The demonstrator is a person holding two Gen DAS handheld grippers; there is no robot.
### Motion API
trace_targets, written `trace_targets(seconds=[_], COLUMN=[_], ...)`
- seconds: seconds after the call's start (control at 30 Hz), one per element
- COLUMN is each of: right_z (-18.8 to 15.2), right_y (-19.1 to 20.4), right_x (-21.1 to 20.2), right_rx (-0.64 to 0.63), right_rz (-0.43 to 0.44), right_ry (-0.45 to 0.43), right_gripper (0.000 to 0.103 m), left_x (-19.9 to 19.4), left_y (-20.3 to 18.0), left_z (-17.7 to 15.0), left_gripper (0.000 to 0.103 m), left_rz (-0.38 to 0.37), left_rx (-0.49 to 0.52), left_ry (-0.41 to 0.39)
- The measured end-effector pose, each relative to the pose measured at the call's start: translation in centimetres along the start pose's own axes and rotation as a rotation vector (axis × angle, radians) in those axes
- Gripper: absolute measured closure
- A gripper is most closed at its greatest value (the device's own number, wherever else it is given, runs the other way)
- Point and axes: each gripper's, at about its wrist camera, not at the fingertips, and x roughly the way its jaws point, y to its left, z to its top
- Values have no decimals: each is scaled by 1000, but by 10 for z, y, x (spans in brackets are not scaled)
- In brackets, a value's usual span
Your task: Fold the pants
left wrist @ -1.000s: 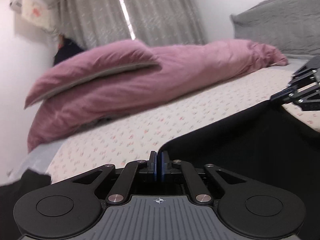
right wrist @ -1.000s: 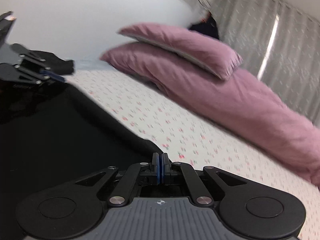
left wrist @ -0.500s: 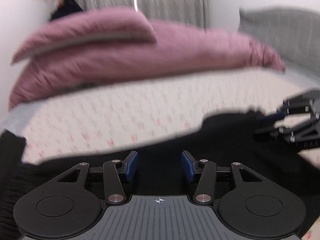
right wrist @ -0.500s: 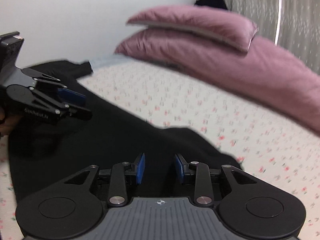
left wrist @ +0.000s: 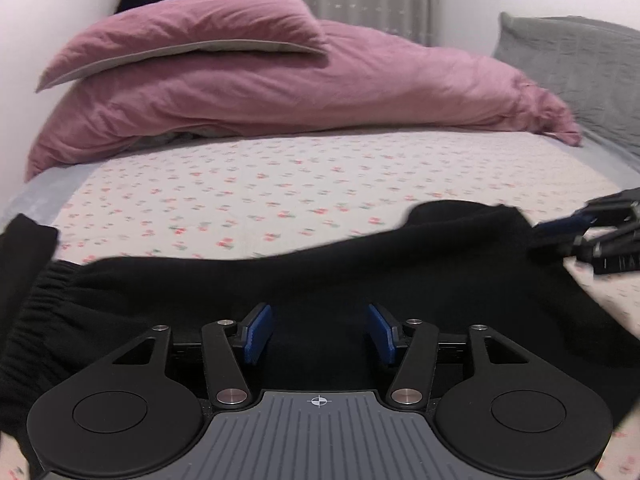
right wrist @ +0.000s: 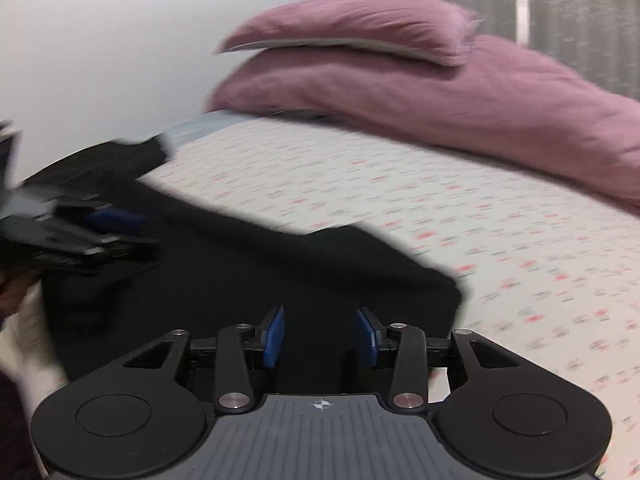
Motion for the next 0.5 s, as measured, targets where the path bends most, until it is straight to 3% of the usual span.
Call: trace_targets(seconds=[0.17, 0.23, 0.5], right_z=[-27, -42, -55], right_y=[21, 19, -1], right_x=[-6, -15, -44], right_rx=[-109, -152, -108], right_rz=[74, 79, 79], right_ry=[84, 47, 72], right_gripper=[63, 62, 62], left_x=[-8, -12, -38], left_y=[-11, -6, 7], left_z=[-22, -33, -61], left_gripper=[44, 43, 41], left_rz=[-29, -46, -41], left_rx=[73, 57, 41], left_ry=[16, 24, -20])
